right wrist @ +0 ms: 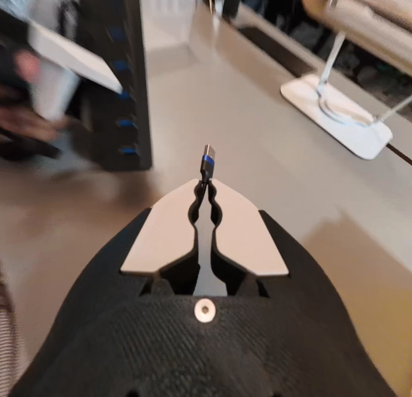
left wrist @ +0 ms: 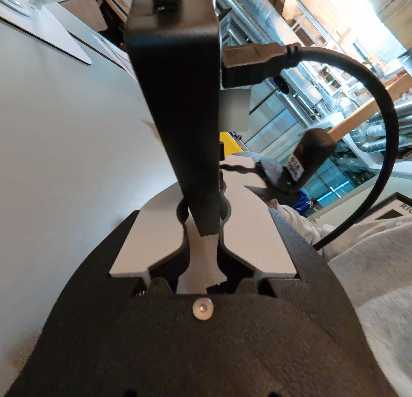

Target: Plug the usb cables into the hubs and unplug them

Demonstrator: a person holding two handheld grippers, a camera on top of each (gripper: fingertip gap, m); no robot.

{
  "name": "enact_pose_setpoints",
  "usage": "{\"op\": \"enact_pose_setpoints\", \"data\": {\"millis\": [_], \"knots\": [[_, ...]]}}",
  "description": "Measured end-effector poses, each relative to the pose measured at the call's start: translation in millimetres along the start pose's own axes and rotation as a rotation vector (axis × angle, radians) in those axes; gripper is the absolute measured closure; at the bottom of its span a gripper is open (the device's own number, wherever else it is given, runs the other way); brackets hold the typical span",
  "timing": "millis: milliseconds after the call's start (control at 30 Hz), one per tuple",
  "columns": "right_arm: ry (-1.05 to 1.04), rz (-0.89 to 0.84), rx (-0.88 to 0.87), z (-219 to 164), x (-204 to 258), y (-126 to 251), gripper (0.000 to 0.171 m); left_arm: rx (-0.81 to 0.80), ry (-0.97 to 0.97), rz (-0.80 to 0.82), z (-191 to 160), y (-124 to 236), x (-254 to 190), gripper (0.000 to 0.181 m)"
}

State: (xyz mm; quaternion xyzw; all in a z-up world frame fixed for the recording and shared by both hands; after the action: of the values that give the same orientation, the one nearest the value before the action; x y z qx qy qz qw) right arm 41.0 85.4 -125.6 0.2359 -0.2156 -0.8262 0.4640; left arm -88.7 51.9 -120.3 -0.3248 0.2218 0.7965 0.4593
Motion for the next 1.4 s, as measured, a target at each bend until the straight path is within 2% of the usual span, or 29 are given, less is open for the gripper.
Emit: {"op": "enact_pose_setpoints", "data": {"millis": [33, 233, 333, 467, 600, 833, 1100, 1400], "knots": [[-0.023, 0.053, -0.092, 9.2, 3.8, 11.4, 0.166, -0.003, 0.001, 0.021, -0.5, 0.3, 0.9, 0.157], [-0.145, 0.401, -0.538, 43.0, 13.9, 76.5, 0.166, 0.011, -0.018, 0.182, -3.3, -8.1, 3.5, 0.157], [-0.235, 0.474, -0.650, 41.2, -0.1, 92.7, 0.166, 0.017, -0.055, 0.233, 1.7, -19.7, -2.0, 0.156], [-0.295, 0.588, -0.770, 41.1, -12.3, 111.9, 0.166, -0.009, -0.093, 0.220, 10.6, -40.1, -14.6, 0.156], [-0.306, 0.711, -0.795, 38.5, -11.3, 119.0, 0.166, -0.004, -0.190, 0.053, 3.3, -48.5, -36.6, 0.156], [-0.278, 0.730, -0.731, 36.7, -0.5, 106.6, 0.166, 0.063, -0.219, -0.002, -9.1, -42.8, -37.4, 0.157], [-0.331, 0.775, -0.633, 33.0, 14.2, 83.6, 0.166, 0.032, -0.195, 0.017, -6.0, -37.1, -27.9, 0.157], [-0.343, 0.772, -0.610, 31.2, 15.9, 80.8, 0.166, 0.076, -0.270, 0.059, -12.9, -44.2, -31.2, 0.157]]}}
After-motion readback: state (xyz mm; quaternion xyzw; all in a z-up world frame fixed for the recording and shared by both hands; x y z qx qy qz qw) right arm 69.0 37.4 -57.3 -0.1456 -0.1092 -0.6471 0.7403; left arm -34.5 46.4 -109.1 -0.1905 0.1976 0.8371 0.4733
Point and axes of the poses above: each gripper's, where its closed fingertips meet, y back along the fingers, z out of its top, x = y × z across the jaws, the point moved 3 cm from there along y, back along the fingers, and after that the axes turned 9 degrees about x, right-handed, at the moved point
